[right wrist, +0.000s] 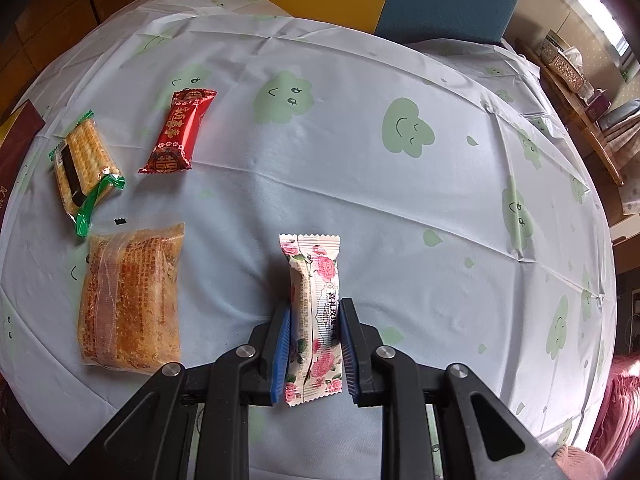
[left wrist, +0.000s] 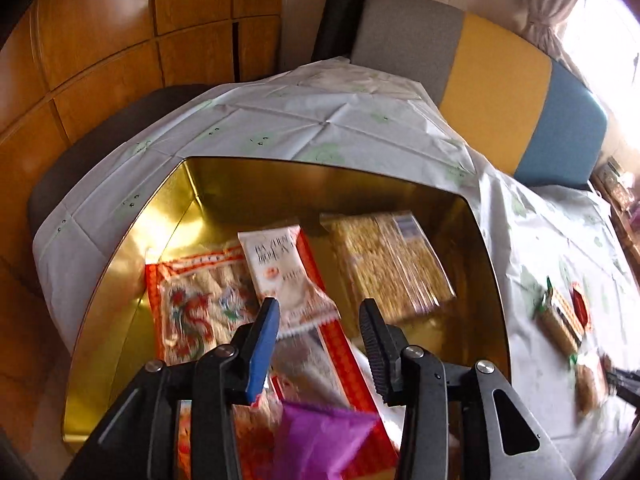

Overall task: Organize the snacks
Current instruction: 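Carry the BA ZHEN packet into the gold box and open the left gripper, then carry the pink floral bar with the right gripper and drop it into the gold box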

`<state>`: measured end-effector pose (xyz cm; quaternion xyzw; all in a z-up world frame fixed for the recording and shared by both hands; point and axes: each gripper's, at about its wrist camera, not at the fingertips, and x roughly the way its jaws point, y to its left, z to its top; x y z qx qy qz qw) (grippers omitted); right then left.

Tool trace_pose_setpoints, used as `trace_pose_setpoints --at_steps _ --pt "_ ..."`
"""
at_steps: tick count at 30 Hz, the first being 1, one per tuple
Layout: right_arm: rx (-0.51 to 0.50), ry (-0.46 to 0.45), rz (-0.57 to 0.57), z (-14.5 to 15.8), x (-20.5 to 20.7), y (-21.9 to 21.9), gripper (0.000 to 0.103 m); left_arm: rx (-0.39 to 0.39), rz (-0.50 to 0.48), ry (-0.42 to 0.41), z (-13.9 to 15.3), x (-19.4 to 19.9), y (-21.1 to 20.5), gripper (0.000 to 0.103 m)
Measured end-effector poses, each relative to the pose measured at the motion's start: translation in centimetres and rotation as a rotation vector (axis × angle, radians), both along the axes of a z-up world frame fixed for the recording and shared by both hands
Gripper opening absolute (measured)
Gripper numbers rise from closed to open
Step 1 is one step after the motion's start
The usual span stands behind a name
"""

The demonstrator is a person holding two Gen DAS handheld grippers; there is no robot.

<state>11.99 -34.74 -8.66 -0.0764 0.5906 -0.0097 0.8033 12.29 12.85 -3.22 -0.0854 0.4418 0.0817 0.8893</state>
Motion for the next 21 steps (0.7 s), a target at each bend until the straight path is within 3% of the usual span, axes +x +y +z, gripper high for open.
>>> trace_pose_setpoints --at_steps 8,21 --pt "-0.027 -0.006 0.014 0.1 -0.4 0.9 0.023 0.035 -0.017 -0.016 0.4 -3.3 -3.1 0.042" --pt "-0.107 -0.022 0.063 0.2 -1.0 3.0 0.023 0.078 -0.036 -0.013 0.2 -5.9 -4.8 0.042"
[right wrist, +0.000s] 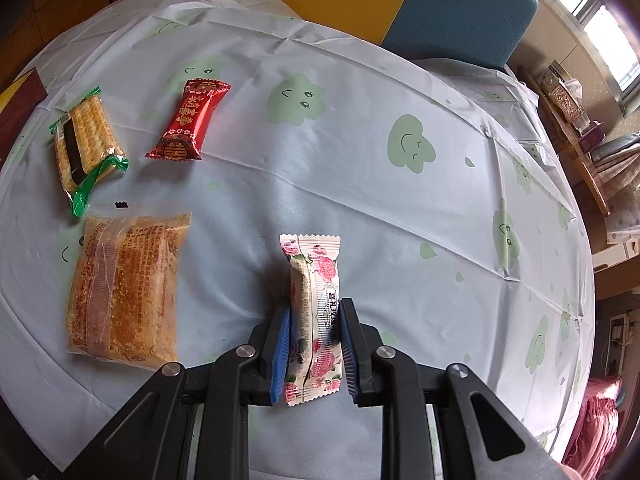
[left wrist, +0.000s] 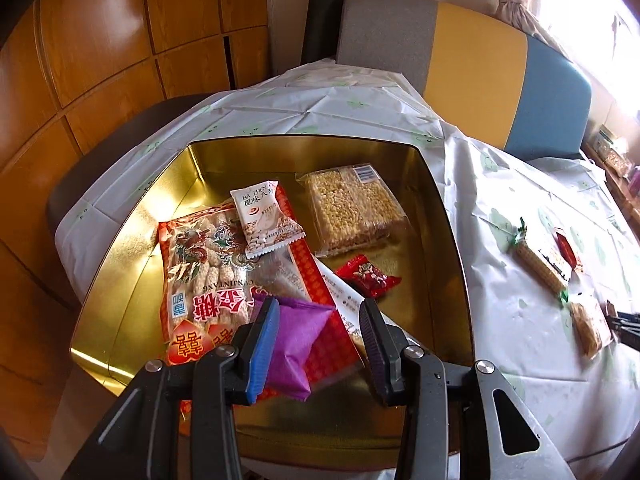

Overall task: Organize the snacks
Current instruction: 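Carry the pink floral bar with the right gripper and drop it into the gold box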

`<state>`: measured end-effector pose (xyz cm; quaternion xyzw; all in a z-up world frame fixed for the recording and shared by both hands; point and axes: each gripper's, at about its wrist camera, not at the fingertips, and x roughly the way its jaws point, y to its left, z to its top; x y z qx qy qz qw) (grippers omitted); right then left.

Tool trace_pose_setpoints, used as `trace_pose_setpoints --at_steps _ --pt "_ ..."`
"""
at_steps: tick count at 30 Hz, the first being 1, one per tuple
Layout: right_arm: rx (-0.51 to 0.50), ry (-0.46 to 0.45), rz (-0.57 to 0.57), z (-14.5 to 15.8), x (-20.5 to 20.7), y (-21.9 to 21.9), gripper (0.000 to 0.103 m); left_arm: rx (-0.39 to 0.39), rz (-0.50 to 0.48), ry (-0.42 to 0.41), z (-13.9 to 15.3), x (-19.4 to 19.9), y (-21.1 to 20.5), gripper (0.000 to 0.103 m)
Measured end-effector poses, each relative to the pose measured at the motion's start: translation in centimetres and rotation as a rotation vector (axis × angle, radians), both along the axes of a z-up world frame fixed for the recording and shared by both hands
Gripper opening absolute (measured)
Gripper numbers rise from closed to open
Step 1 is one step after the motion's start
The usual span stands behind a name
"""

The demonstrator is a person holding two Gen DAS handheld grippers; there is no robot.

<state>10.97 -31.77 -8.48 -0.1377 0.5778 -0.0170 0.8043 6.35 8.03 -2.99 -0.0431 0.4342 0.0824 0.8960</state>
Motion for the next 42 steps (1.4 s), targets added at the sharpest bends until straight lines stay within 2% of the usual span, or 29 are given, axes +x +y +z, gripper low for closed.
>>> trace_pose_setpoints --at_steps 4,17,23,29,37,42 --pt "-0.010 -0.003 0.003 -0.1 -0.2 0.4 0.023 0.024 -0.023 -0.015 0.2 -0.7 -0.6 0.042" --pt "-0.020 -0.006 0.010 0.2 -0.5 0.5 0.023 0.032 -0.060 -0.032 0.5 -2.1 -1.2 0.042" --pt "0.021 0.002 -0.016 0.4 0.0 -0.4 0.023 0.012 0.043 -0.094 1.8 -2.6 1.4 0.042" --pt "0.053 0.008 -0.039 0.4 0.4 -1.5 0.023 -0.006 0.130 -0.081 1.4 -2.9 4.5 0.042" --pt "0.055 0.036 -0.079 1.1 1.1 -1.7 0.022 -0.001 0.135 -0.043 0.0 -3.1 6.0 0.042" --pt "0.082 -0.020 -0.089 3.4 0.9 -1.2 0.022 -0.001 0.125 -0.032 -0.7 -3.1 5.9 0.042"
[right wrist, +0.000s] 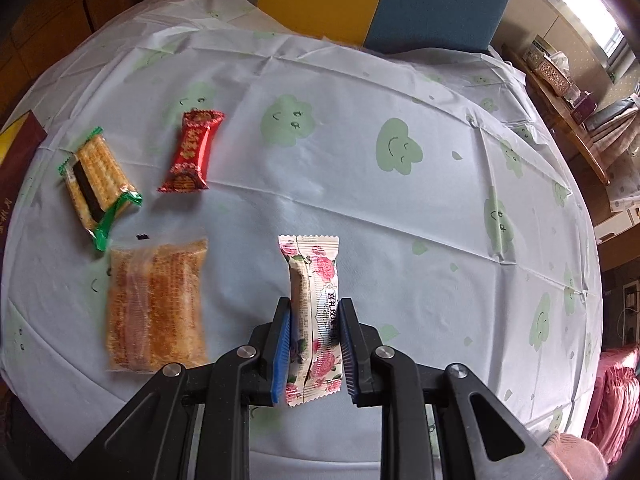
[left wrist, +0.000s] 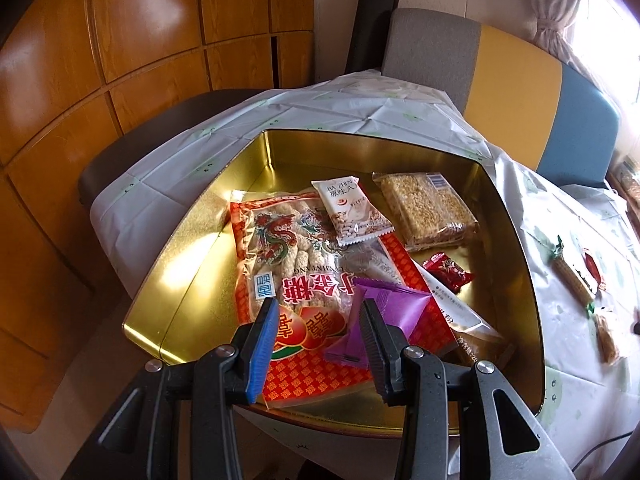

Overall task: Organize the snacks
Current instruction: 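Carry the pink floral bar with the right gripper and drop it into the gold box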

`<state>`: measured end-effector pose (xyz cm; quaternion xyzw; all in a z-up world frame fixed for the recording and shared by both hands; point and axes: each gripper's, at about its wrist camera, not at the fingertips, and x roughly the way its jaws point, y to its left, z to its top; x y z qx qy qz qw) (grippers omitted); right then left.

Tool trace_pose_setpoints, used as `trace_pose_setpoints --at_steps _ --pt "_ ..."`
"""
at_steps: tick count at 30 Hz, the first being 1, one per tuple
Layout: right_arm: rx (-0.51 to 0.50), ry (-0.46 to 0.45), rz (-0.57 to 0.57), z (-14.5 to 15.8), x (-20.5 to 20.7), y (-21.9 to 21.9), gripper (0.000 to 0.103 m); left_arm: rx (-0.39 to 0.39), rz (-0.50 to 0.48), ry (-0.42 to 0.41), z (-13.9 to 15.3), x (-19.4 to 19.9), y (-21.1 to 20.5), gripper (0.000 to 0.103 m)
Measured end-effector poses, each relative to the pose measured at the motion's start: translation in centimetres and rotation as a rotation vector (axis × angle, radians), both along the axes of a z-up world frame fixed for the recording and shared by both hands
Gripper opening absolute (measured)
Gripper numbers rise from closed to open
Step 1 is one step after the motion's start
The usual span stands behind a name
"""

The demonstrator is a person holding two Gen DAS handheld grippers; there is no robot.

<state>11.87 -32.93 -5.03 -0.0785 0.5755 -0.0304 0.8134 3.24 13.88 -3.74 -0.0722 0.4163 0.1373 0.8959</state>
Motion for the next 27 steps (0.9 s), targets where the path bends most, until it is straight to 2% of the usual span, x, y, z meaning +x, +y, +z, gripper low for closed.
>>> trace_pose_setpoints --at_steps 4,10,20,23,27 --pt "0.034 -0.061 0.044 2.5 -0.6 2.0 0.022 0.005 -0.002 0.000 -0.2 0.0 -0.2 0.042" --pt "0.173 -0.120 0.176 4.5 -1.6 8.5 0.022 0.006 0.006 -0.001 -0.2 0.0 -0.1 0.042" --pt "0.434 -0.129 0.412 6.7 -3.0 21.5 0.022 0.010 0.020 -0.001 -0.2 0.0 0.3 0.042" --pt "0.506 -0.114 0.432 6.7 -2.4 24.5 0.023 0.008 0.026 0.001 -0.3 0.1 0.5 0.042" --pt "0.538 -0.109 0.448 6.4 -1.8 27.7 0.023 0.003 0.040 -0.001 -0.3 0.2 1.0 0.042"
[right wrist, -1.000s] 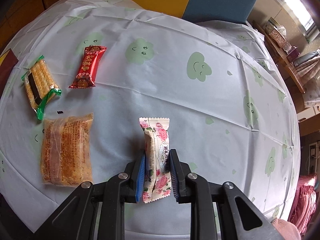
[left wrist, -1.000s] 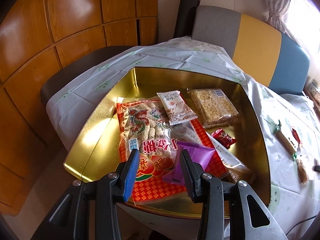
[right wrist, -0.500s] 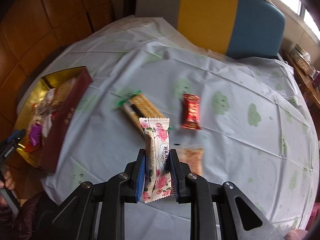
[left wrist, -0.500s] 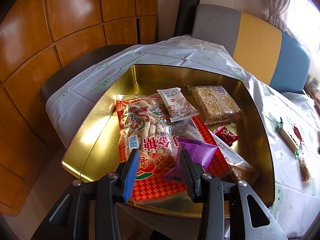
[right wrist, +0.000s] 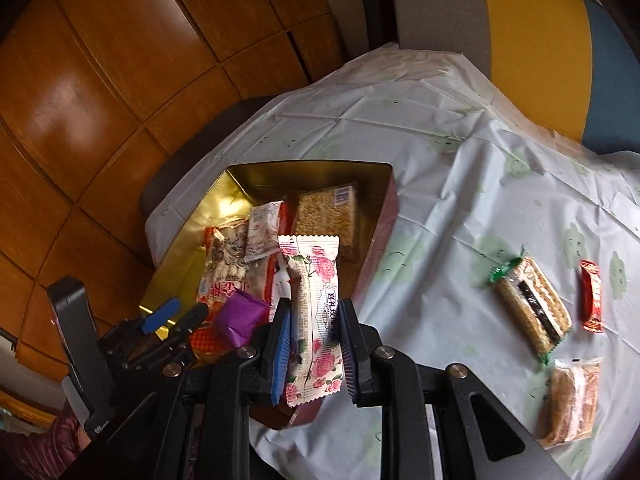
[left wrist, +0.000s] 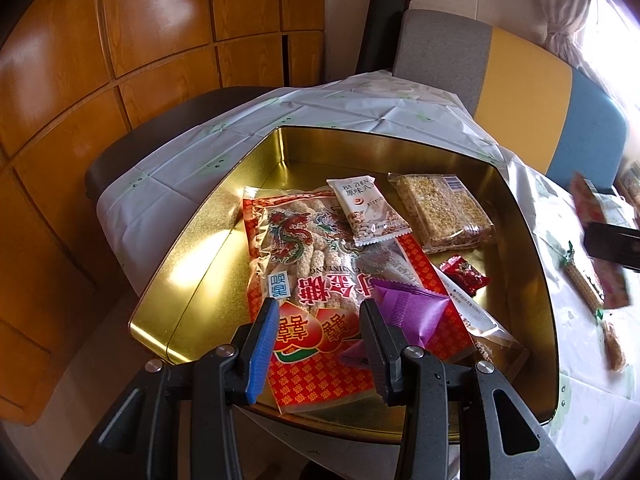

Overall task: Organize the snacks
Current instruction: 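Carry the pink floral bar with the right gripper and drop it into the gold box, then move the open left gripper to the saltine cracker pack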

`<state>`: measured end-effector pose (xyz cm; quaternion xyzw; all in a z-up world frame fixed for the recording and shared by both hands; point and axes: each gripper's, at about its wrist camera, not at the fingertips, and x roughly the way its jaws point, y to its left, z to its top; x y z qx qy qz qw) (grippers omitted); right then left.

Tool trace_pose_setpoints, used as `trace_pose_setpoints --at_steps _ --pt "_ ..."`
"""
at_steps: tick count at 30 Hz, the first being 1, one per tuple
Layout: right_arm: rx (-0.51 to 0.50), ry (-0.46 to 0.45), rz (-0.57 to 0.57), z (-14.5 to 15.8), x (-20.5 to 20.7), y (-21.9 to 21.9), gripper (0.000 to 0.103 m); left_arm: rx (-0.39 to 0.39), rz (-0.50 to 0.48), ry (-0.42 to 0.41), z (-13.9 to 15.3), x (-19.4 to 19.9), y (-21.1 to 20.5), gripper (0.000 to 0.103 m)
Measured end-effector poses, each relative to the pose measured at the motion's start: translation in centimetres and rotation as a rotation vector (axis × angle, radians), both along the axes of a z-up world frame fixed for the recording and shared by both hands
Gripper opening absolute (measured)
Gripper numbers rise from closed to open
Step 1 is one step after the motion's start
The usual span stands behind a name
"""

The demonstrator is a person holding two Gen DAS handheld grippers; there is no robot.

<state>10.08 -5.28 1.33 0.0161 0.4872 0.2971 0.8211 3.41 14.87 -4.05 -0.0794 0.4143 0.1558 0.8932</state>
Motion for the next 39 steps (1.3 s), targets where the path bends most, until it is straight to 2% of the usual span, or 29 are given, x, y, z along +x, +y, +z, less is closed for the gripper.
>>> trace_pose_setpoints --at_steps 3,5,10,28,39 --pt "0.006 0.009 0.009 -0.7 0.6 1.9 0.025 -0.003 0.007 0.002 -0.1 0.1 0.3 0.042" --pt "-0.025 0.019 0.014 -1.6 1.1 3.1 0.030 -0.004 0.010 0.007 -0.3 0.1 0.3 0.042" --pt "-0.065 0.004 0.002 -2.8 1.3 3.7 0.030 -0.006 0.006 0.009 -0.4 0.1 0.3 0.042" --pt "-0.102 -0.085 -0.046 -2.0 -1.2 -2.7 0.031 0.023 -0.061 -0.004 0.4 -0.2 -2.0 0.042" --pt "-0.186 -0.116 -0.175 -1.2 -1.3 -10.1 0.031 0.049 -0.116 -0.007 1.1 -0.2 -4.3 0.044"
